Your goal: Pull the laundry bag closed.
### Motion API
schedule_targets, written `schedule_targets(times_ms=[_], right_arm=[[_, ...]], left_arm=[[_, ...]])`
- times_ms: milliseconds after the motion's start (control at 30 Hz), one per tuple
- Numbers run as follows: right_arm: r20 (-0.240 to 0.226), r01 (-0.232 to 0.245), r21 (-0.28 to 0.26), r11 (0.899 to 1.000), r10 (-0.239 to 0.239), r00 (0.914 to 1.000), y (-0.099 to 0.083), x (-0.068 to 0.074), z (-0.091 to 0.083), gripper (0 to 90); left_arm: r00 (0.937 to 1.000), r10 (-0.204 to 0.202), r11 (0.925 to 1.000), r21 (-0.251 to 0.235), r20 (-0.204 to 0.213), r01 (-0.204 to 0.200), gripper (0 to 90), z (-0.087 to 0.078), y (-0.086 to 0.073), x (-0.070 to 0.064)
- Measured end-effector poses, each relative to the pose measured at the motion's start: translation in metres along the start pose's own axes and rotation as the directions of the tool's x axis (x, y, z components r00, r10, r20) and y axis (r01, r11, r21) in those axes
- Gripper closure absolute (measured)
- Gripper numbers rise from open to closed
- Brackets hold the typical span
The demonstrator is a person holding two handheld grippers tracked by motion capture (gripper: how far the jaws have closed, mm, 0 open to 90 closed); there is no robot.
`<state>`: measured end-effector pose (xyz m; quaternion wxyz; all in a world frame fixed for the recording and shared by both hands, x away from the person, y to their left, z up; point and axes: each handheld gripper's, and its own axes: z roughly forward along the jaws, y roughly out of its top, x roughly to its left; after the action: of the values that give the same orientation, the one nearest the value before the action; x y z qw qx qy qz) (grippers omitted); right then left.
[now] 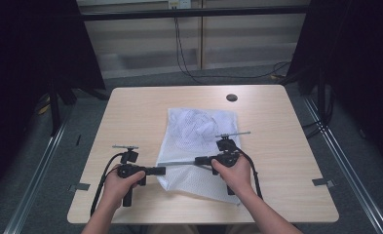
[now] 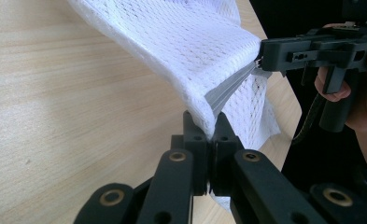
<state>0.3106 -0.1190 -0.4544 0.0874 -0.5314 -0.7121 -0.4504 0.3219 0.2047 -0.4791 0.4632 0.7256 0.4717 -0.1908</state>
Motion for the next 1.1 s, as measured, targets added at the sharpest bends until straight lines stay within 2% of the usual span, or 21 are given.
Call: schedule_targets(times_ms=[233, 267, 433, 1100], right_arm=[[0.000, -0.008, -0.001, 1.000, 0.008, 1.0000, -0.0004, -0.0022, -0.0034, 87.8], [-0.002, -0.008, -0.001, 1.000, 0.008, 1.0000, -0.0005, -0.0024, -0.0036, 87.7], [-0.001, -0.012, -0.006, 1.000, 0.012, 0.9999, -0.0016, -0.0054, -0.0061, 87.7], [-0.007, -0.010, -0.002, 1.000, 0.010, 0.9999, -0.0030, -0.0057, -0.0074, 87.8]], left_arm=[[1.0000, 0.010, 1.0000, 0.002, -0.002, -0.010, 88.4, 0.0002, 0.0002, 0.0005], [1.0000, -0.009, 0.9999, -0.005, 0.001, 0.009, 88.4, 0.0002, -0.0001, -0.0006], [0.9999, 0.014, 0.9999, 0.007, -0.001, -0.014, 88.4, -0.0002, 0.0002, 0.0006], [1.0000, 0.010, 0.9999, 0.005, 0.001, -0.010, 88.4, -0.0001, 0.0000, -0.0001]])
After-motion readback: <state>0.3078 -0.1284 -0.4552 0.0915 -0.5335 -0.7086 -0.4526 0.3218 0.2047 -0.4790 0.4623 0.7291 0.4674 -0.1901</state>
